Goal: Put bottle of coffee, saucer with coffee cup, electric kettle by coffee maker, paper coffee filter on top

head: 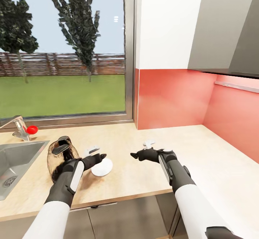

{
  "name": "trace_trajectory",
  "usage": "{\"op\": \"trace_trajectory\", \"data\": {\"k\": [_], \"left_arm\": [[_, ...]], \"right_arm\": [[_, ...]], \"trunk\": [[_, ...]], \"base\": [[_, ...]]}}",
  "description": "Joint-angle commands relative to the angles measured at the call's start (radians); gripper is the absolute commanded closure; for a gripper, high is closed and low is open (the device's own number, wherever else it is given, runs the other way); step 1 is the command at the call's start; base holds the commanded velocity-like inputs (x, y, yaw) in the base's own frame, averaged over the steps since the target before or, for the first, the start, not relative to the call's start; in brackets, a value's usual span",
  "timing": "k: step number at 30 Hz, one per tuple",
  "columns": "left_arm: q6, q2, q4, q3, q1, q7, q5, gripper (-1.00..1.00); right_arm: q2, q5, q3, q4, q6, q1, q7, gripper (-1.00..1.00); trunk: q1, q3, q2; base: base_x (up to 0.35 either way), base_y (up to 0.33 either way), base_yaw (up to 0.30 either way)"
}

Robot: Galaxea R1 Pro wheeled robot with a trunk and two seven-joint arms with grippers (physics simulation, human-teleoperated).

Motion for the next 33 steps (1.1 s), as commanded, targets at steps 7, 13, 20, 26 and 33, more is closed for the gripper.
{"op": "trace_trajectory", "data": {"k": [7, 13, 20, 26, 33], "left_arm": [[0.006, -0.004, 0.003, 0.004, 0.000, 0.035, 0.008, -1.00], [0.006, -0.002, 0.005, 0.005, 0.000, 0.038, 0.004, -1.00], [0.002, -0.001, 0.038, 0.007, 0.000, 0.039, 0.006, -1.00], [-0.002, -0.002, 0.063, 0.008, -0.001, 0.040, 0.010, -1.00], [-0.003, -0.005, 0.067, 0.007, -0.001, 0.040, 0.011, -1.00]], "right_arm": [[0.002, 0.010, -0.004, 0.004, 0.003, -0.001, 0.008, -1.00], [0.002, 0.010, -0.005, 0.004, 0.004, -0.001, 0.008, -1.00], [0.002, 0.010, -0.004, 0.010, 0.004, -0.001, 0.008, -1.00], [0.003, 0.010, -0.004, 0.022, 0.004, -0.001, 0.008, -1.00], [0.002, 0.010, -0.004, 0.024, 0.003, -0.001, 0.008, -1.00]], "trunk": [[0.000, -0.002, -0.002], [0.000, -0.002, -0.002], [0.000, -0.002, -0.002], [0.000, -0.002, -0.002], [0.000, -0.002, -0.002]], "base": [[0.000, 0.000, 0.000], [0.000, 0.000, 0.000], [0.000, 0.000, 0.000], [0.000, 0.000, 0.000], [0.000, 0.000, 0.000]]}}
